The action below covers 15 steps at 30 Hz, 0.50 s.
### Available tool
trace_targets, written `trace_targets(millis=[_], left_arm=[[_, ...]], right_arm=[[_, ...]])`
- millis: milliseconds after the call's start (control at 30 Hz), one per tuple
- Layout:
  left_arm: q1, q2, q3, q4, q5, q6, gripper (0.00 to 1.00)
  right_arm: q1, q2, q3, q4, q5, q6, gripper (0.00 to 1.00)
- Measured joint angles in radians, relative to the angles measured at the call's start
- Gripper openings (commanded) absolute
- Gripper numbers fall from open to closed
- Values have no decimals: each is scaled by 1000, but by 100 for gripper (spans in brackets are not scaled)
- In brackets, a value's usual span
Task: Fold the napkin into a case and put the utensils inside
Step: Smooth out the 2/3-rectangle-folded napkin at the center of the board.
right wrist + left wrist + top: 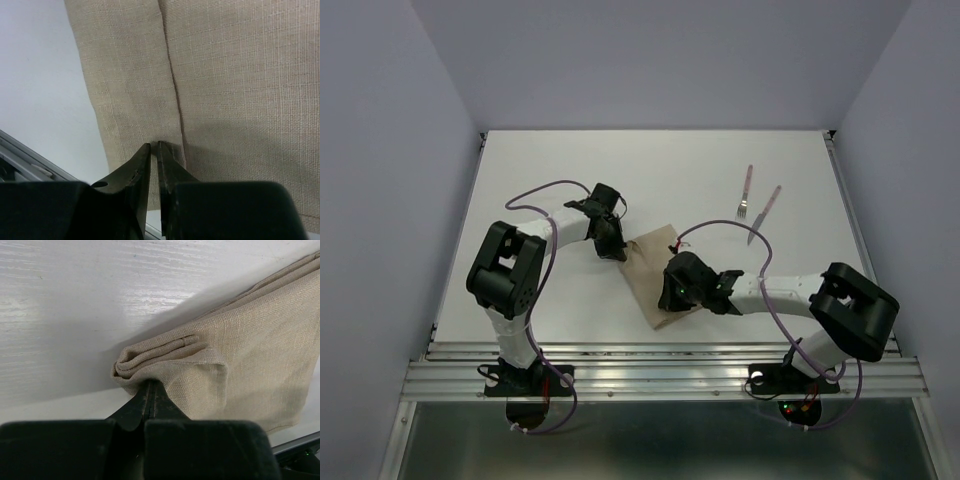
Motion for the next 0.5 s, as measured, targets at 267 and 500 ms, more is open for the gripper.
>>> trace_targets(millis=[267,500], left_arm=[[-8,7,22,-31,-26,7,0],[-14,17,45,-65,-49,15,0]], right_arm=[[27,-14,-5,-15,13,-5,16],[103,-52,26,-77,22,-31,16]])
